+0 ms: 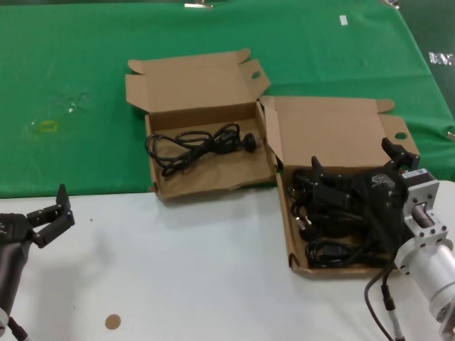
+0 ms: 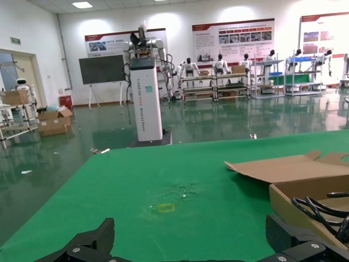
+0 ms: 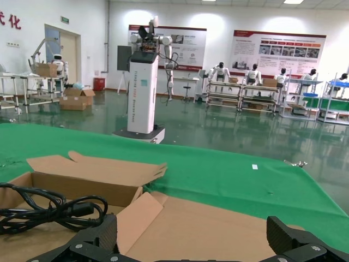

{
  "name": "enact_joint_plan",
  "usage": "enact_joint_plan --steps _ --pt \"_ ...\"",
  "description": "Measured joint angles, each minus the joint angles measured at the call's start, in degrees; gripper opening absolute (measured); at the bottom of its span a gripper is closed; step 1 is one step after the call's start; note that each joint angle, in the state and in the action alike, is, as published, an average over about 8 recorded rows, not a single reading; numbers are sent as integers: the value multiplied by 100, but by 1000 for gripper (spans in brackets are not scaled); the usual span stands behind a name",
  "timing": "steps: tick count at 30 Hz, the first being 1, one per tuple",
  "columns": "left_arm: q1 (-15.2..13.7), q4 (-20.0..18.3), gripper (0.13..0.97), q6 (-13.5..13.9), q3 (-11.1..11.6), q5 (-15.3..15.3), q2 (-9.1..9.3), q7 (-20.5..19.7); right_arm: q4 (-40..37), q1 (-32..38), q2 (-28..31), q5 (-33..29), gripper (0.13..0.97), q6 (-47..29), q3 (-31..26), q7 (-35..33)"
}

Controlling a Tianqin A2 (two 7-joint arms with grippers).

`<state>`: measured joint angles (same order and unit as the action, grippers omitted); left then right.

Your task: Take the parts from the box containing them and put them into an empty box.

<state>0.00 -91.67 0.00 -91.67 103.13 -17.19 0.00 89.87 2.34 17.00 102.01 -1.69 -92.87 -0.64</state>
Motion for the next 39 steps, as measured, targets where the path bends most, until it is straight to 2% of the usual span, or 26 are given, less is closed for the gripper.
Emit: enact_joint_plan --steps 39 --pt "0 0 966 0 0 0 0 0 0 0 0 0 966 0 0 0"
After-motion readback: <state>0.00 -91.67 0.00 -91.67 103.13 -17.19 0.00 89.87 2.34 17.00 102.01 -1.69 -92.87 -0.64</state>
